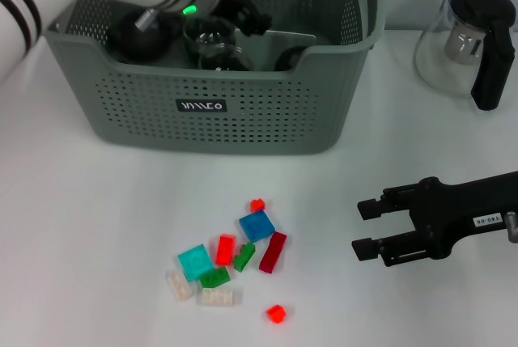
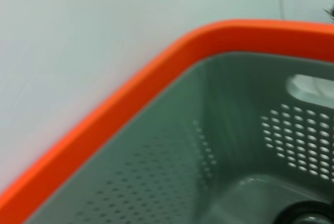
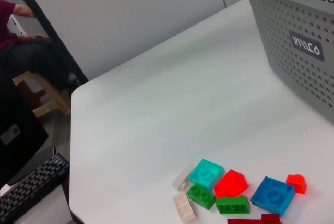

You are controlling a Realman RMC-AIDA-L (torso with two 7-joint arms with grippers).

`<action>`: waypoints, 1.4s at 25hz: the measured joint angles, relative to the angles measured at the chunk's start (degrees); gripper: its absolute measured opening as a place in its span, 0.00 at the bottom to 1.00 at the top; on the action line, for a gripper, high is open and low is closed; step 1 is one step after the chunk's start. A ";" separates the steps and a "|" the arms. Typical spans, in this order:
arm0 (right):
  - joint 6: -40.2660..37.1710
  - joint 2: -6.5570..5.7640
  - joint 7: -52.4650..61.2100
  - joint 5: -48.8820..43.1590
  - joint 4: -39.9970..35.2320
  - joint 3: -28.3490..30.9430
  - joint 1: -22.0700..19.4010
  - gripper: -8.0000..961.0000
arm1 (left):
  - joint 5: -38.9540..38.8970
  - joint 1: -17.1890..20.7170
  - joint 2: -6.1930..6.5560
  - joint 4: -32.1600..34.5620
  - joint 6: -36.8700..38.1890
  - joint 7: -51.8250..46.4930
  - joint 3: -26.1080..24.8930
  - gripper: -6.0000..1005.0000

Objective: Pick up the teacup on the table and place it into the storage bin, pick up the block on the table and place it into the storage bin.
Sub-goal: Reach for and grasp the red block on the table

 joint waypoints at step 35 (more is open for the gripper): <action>-3.14 -1.50 3.96 -3.89 -0.90 1.59 5.87 0.81 | -46.77 32.46 -0.77 26.83 67.61 40.41 -19.24 0.78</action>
